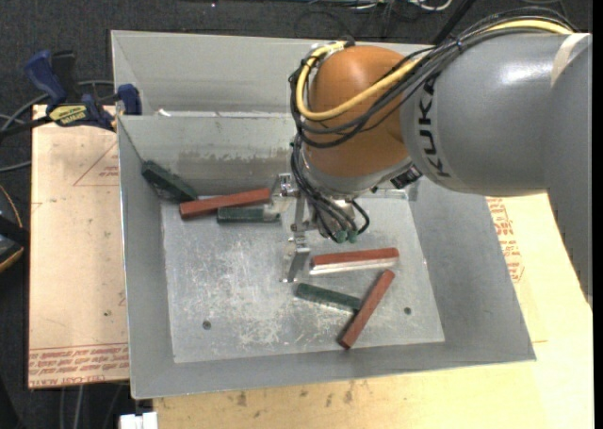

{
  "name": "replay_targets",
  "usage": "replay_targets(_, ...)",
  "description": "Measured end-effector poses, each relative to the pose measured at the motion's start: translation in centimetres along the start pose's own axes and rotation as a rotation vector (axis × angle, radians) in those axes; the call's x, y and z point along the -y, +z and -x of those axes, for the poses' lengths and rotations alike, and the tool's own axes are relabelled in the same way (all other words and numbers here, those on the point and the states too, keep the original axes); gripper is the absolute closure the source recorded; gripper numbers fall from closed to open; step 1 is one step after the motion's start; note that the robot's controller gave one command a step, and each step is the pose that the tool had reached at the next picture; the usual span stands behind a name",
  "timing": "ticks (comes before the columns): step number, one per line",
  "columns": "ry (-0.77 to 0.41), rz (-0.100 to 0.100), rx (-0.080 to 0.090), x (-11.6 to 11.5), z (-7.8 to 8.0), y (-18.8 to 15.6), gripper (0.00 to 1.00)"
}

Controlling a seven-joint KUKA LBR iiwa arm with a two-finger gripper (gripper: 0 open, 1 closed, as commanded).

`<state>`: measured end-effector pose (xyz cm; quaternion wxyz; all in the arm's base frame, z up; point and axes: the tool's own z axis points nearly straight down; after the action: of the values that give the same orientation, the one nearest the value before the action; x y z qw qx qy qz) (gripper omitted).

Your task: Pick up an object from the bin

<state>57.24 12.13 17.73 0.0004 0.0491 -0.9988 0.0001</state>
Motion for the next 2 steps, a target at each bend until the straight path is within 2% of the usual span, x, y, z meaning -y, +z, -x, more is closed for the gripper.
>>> replay_targets(1, 0.001, 0.002, 0.012, 2.1, -1.6, 3.5, 0.00)
replay_targets(2, -0.021, 0.004, 0.020, 5.4, -3.0, 9.8, 1.00)
